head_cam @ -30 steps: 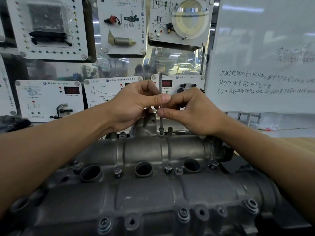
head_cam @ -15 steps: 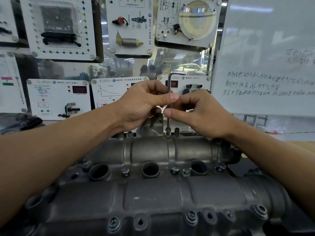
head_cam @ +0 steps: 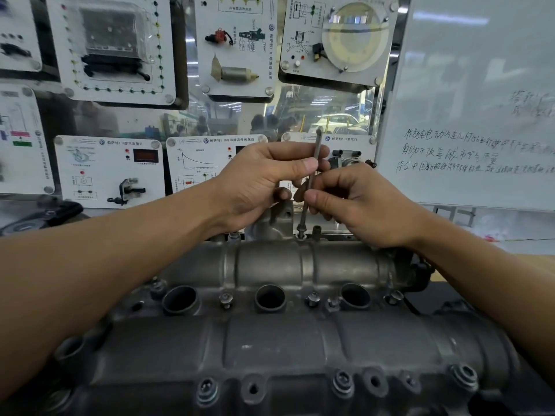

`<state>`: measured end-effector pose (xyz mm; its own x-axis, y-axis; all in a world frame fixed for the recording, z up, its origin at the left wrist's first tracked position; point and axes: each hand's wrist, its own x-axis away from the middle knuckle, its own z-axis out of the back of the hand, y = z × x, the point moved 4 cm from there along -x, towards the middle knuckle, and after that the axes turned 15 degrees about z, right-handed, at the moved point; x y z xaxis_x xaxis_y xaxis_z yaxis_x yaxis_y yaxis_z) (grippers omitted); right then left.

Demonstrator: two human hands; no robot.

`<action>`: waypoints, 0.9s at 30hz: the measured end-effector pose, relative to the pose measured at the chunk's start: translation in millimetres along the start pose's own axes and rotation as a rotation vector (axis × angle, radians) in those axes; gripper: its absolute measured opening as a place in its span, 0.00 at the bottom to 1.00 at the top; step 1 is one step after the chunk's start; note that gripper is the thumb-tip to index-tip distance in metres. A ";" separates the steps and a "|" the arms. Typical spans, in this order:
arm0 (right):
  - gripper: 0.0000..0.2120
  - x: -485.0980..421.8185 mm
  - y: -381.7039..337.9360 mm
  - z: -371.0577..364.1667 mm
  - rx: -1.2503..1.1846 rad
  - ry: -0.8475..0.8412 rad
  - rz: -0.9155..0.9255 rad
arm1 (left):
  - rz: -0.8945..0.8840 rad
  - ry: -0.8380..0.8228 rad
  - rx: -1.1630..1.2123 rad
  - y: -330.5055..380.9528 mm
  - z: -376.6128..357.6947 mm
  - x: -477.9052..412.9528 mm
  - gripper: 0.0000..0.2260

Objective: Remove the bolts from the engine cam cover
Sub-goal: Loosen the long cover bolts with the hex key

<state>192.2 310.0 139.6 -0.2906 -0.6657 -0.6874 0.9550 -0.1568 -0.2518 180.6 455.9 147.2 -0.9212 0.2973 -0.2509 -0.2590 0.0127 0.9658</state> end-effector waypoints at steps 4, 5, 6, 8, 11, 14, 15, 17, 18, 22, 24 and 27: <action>0.10 -0.5 -3.0 0.5 -0.037 0.037 0.028 | -0.016 0.057 -0.017 0.7 -0.4 -0.5 0.06; 0.10 -0.8 -4.0 0.6 -0.062 0.057 0.035 | -0.025 0.063 -0.007 0.9 -0.3 -0.7 0.04; 0.10 -1.3 -4.6 0.4 -0.083 0.075 0.037 | -0.036 0.073 0.000 1.2 -0.3 -0.8 0.05; 0.09 -1.9 -4.3 1.2 -0.104 0.105 0.034 | -0.049 0.102 -0.009 1.0 0.2 -1.8 0.10; 0.09 -1.9 -2.2 2.7 -0.107 0.112 0.026 | -0.059 0.099 -0.020 0.2 -0.3 -2.5 0.11; 0.09 -1.3 -1.6 1.7 -0.074 0.072 0.010 | -0.051 0.057 -0.032 0.9 -2.8 -1.6 0.13; 0.10 -1.2 -1.0 1.2 -0.063 0.059 0.001 | -0.043 0.040 -0.034 1.0 -2.7 -1.2 0.12; 0.11 -0.6 0.0 1.2 -0.036 0.038 -0.018 | -0.026 0.016 -0.032 1.5 -1.4 -0.3 0.09; 0.11 -0.3 -0.1 1.3 -0.022 0.025 -0.023 | -0.021 0.015 -0.024 1.4 -0.4 -0.3 0.08; 0.12 0.8 1.0 1.4 -0.009 0.003 -0.034 | -0.027 0.052 -0.018 0.1 0.4 -0.7 0.06; 0.11 0.5 -1.3 0.6 -0.036 0.028 -0.014 | -0.039 0.075 -0.030 0.3 0.3 -0.8 0.08; 0.07 -0.9 -3.8 1.1 -0.064 0.101 0.018 | -0.059 0.119 -0.029 0.3 0.6 -1.5 0.08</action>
<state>189.0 310.4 142.0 -0.2811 -0.5907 -0.7563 0.9552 -0.0966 -0.2796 182.1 456.1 147.9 -0.9316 0.1810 -0.3153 -0.3208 -0.0008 0.9472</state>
